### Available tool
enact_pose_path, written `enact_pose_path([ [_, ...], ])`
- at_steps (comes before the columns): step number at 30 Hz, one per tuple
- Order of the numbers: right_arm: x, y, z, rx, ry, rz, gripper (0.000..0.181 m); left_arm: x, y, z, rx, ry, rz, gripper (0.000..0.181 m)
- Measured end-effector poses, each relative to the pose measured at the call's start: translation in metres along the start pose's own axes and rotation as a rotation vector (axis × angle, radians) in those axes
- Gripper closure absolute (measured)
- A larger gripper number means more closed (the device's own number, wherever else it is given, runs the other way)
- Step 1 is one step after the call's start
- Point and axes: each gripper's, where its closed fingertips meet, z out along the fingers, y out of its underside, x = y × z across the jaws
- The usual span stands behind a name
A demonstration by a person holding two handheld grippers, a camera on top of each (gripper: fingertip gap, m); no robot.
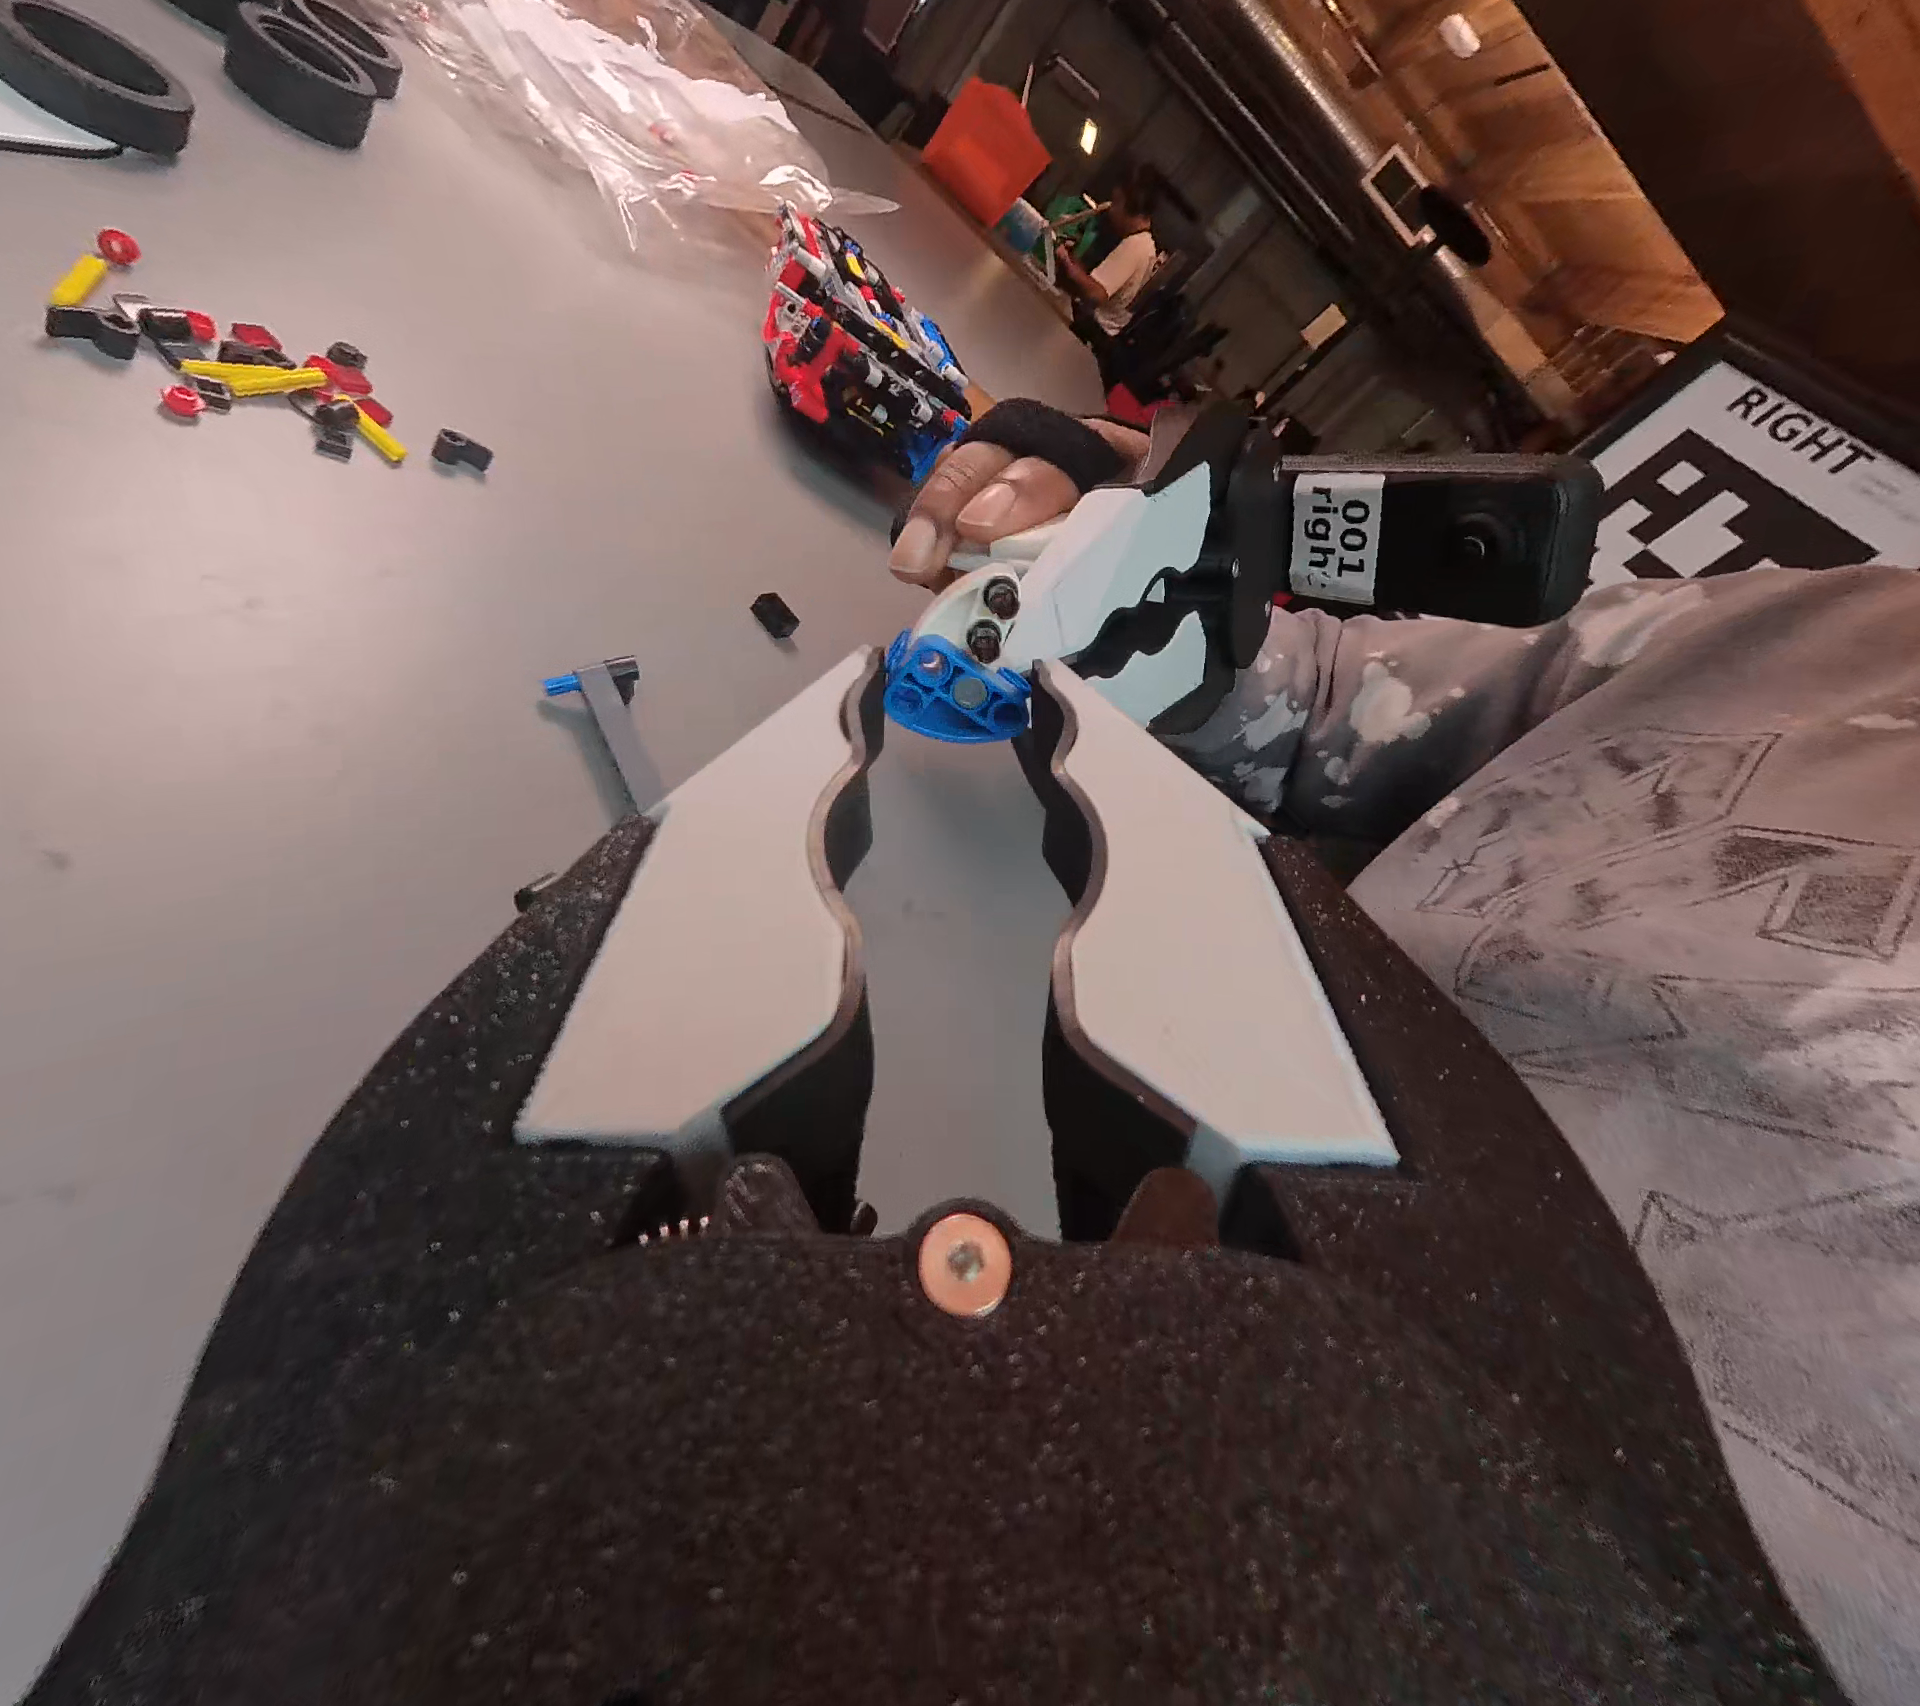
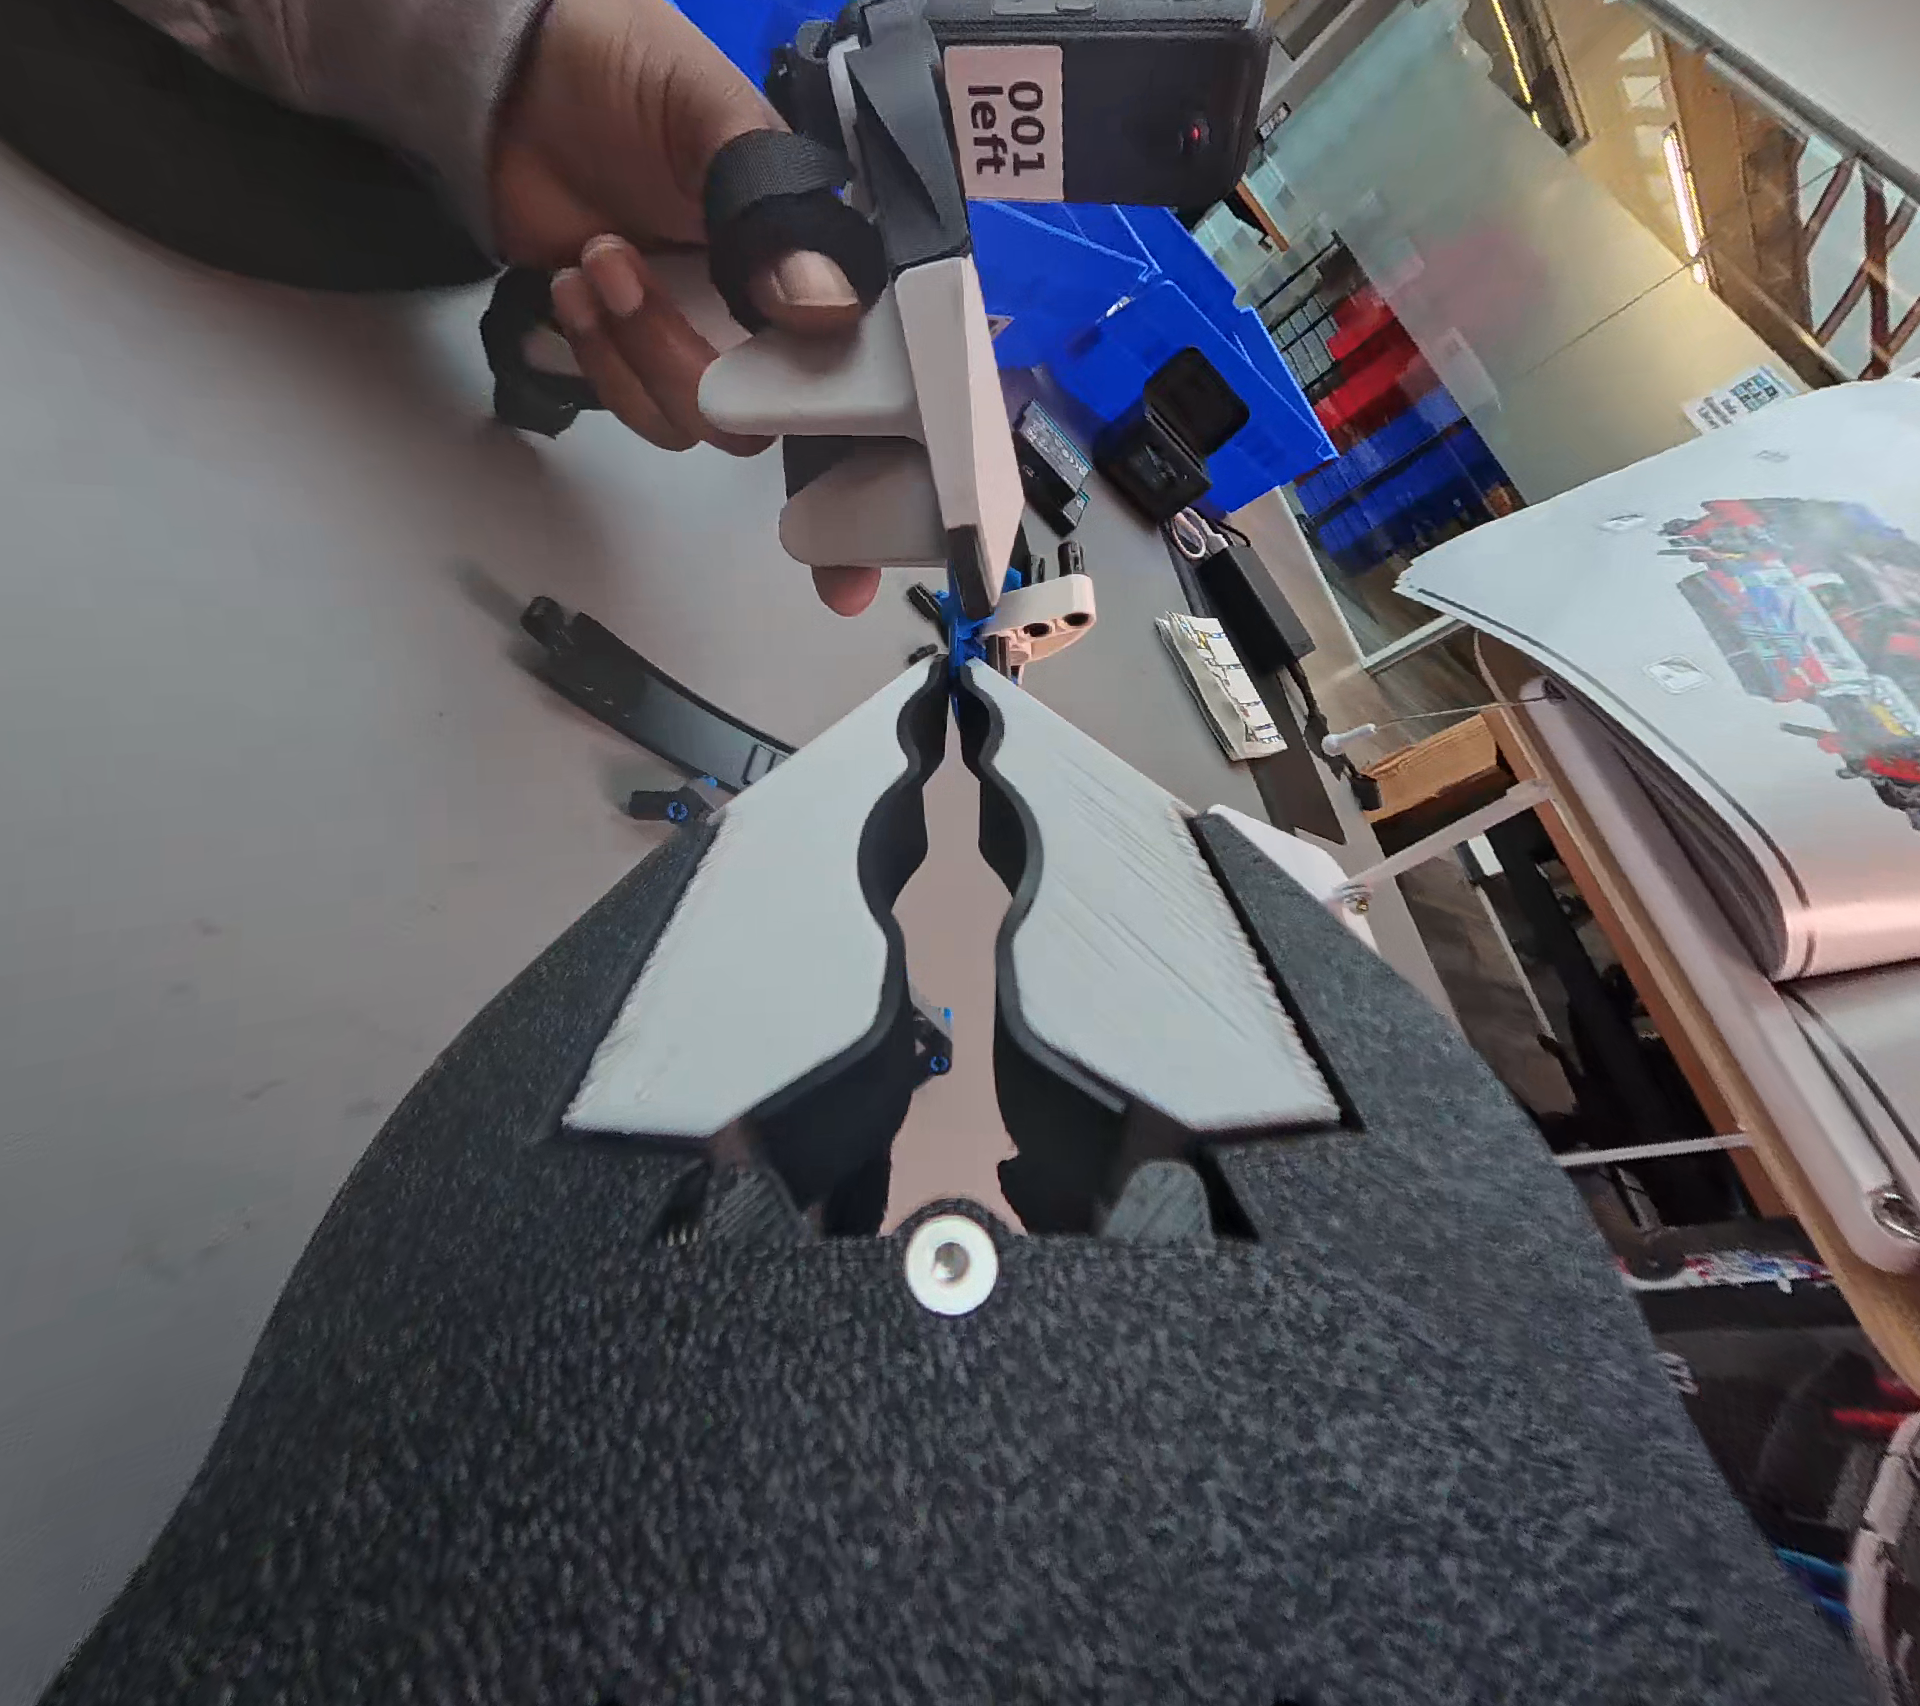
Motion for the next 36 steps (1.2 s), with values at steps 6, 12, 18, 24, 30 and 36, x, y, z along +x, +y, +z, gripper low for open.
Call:
enact_pose_path([
  [6,0.000,-0.014,-0.013,0.132,-0.171,0.327,0.168,0.003,0.007,-0.001,-0.073,-0.055,0.156,0.156],
  [12,0.003,-0.010,-0.019,0.137,-0.234,0.450,0.165,0.012,0.017,0.006,-0.151,-0.087,0.352,0.156],
  [18,-0.011,-0.007,-0.017,0.136,-0.314,0.481,0.169,0.016,0.026,0.011,-0.197,-0.127,0.487,0.156],
  [24,0.001,-0.015,-0.028,0.213,-0.311,0.526,0.181,0.024,0.007,0.002,-0.075,-0.052,0.401,0.156],
  [30,-0.001,-0.018,-0.027,0.220,-0.314,0.546,0.181,0.034,0.002,0.004,-0.013,0.008,0.386,0.156],
  [36,-0.008,-0.014,-0.025,0.166,-0.332,0.509,0.181,0.031,0.010,0.005,-0.079,-0.023,0.402,0.156],
])
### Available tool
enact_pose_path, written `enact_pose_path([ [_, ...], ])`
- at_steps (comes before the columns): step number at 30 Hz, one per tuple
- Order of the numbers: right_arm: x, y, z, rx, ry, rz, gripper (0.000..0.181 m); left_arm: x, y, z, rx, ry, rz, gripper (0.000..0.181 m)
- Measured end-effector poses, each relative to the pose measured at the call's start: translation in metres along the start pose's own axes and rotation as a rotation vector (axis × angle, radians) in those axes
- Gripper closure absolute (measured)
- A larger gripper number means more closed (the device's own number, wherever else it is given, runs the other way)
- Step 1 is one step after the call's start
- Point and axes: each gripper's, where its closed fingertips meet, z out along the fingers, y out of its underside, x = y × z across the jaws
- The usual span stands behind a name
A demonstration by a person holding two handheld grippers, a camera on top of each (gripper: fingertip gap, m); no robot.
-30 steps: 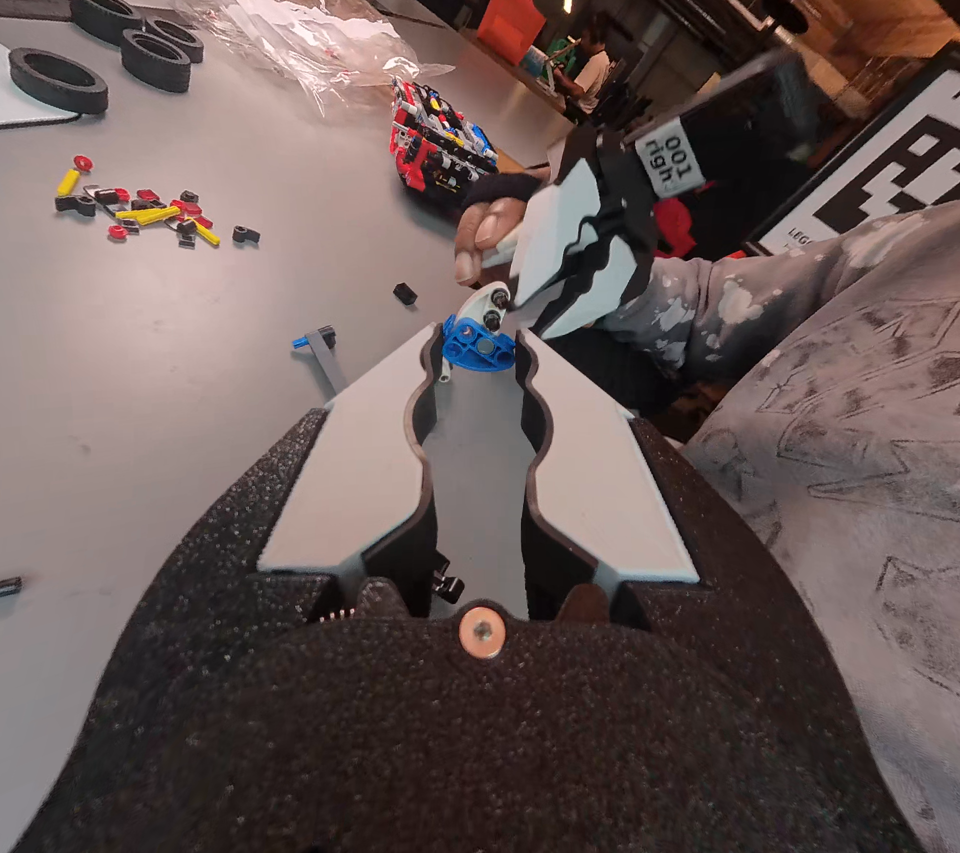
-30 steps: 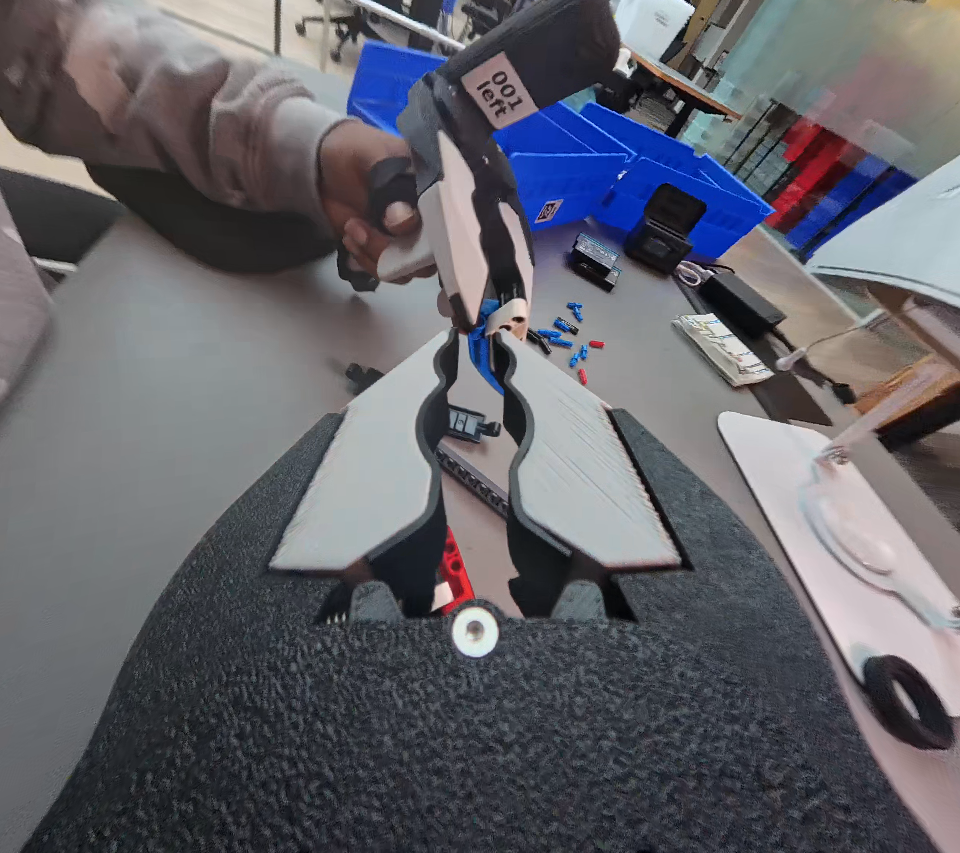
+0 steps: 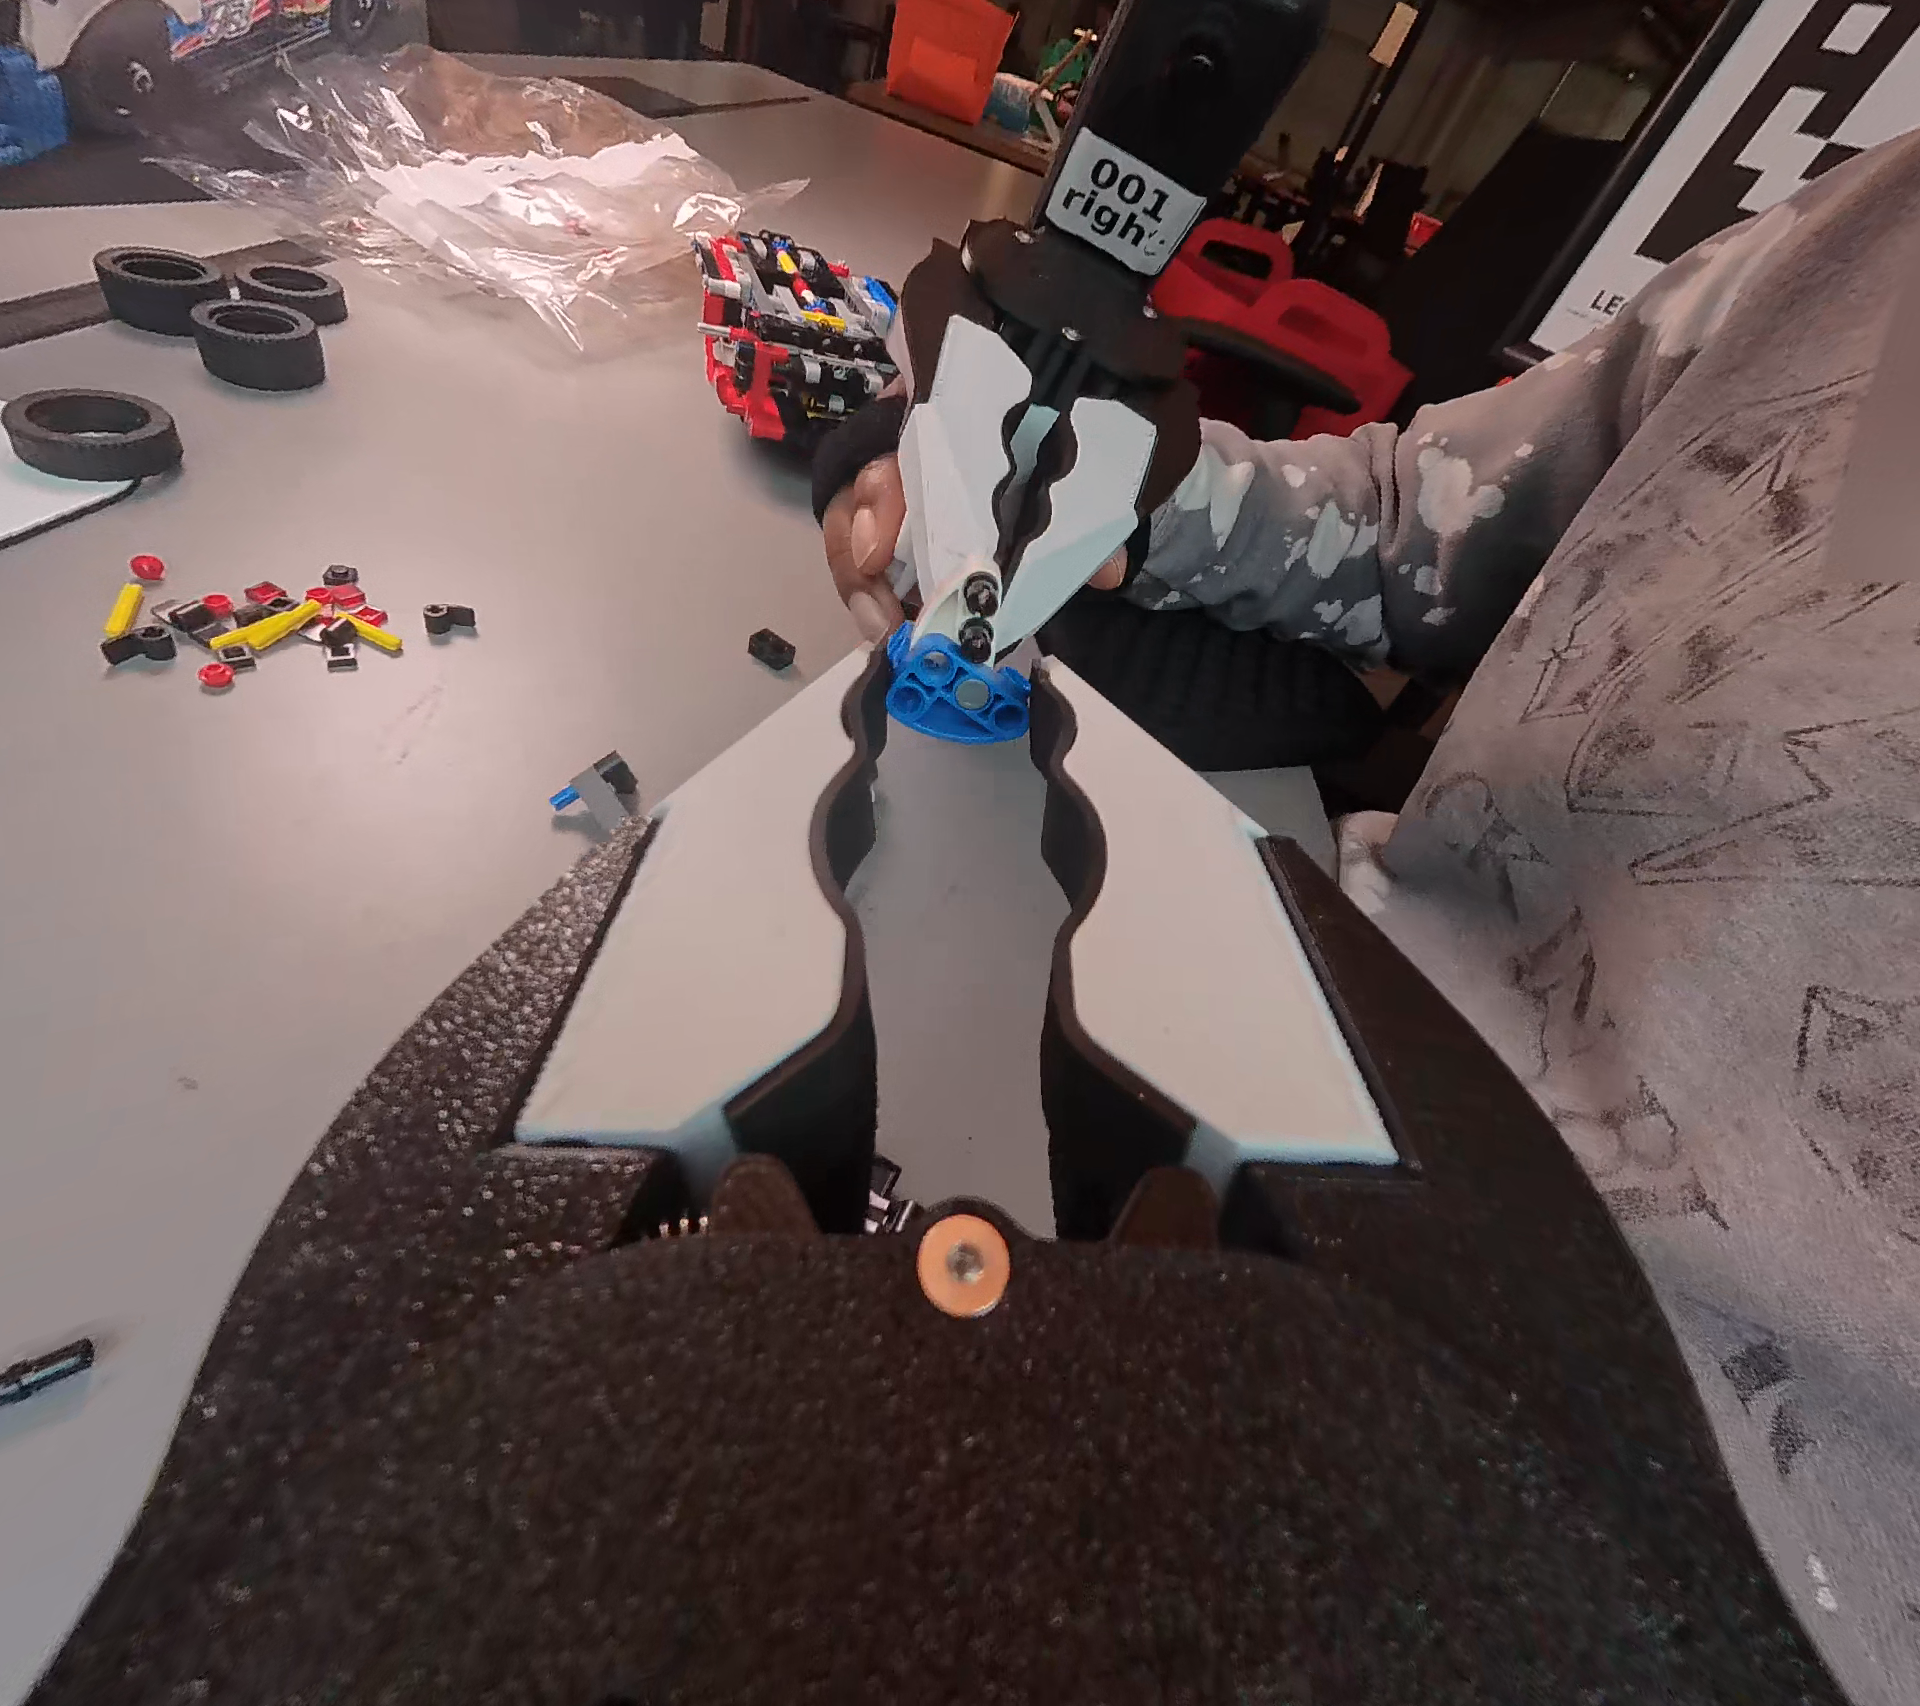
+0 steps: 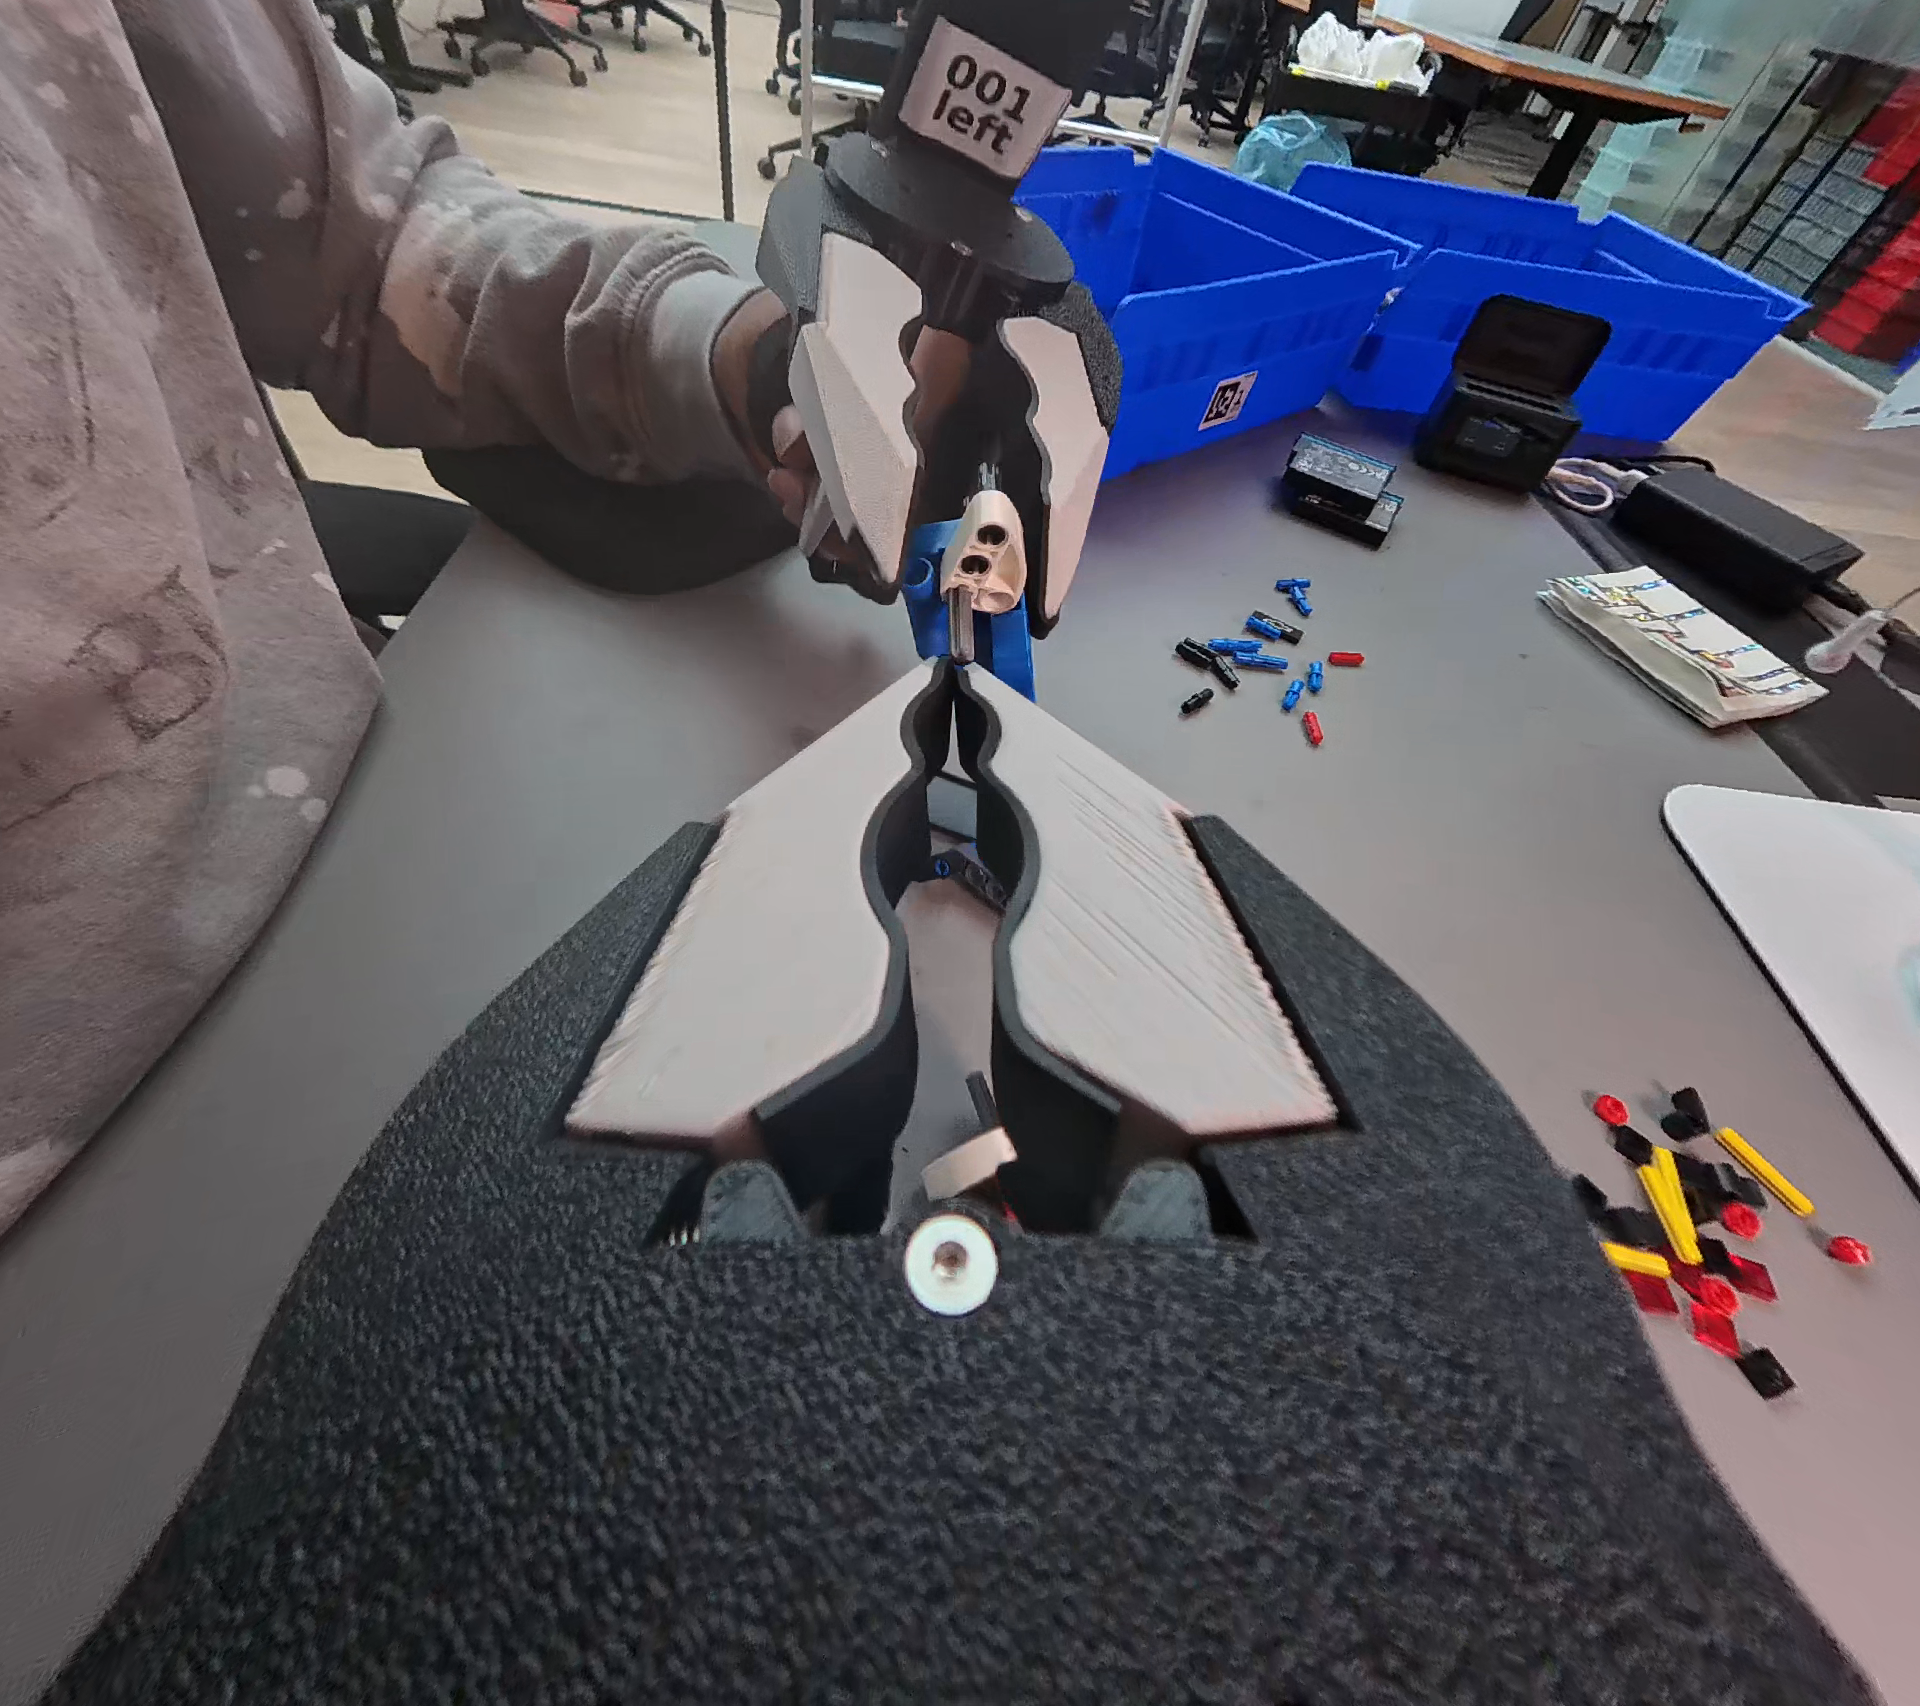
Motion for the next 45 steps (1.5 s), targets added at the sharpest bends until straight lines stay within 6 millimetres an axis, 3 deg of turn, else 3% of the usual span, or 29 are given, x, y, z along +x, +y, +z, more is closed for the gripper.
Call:
enact_pose_path([
  [9,0.000,0.037,0.014,-0.276,0.054,-0.150,0.181,-0.015,0.034,0.007,-0.249,-0.176,0.199,0.157],
  [19,-0.005,0.038,0.018,-0.279,0.049,-0.168,0.181,-0.014,0.042,0.011,-0.279,-0.159,0.191,0.156],
  [27,-0.004,0.038,0.021,-0.225,0.030,-0.063,0.181,-0.016,0.043,0.008,-0.277,-0.157,0.185,0.156],
  [34,0.010,0.023,-0.009,-0.172,0.025,0.059,0.154,-0.020,0.057,0.014,-0.351,-0.176,0.186,0.156],
  [38,-0.007,0.044,-0.001,-0.264,-0.040,0.001,0.128,-0.006,0.043,0.020,-0.248,-0.078,0.099,0.156],
  [42,-0.002,0.022,0.010,-0.157,0.060,-0.130,0.130,0.002,0.020,0.018,-0.083,0.037,-0.113,0.156],
  [45,0.002,0.002,0.011,-0.078,0.181,-0.330,0.150,0.004,0.009,0.016,-0.004,0.109,-0.254,0.156],
])
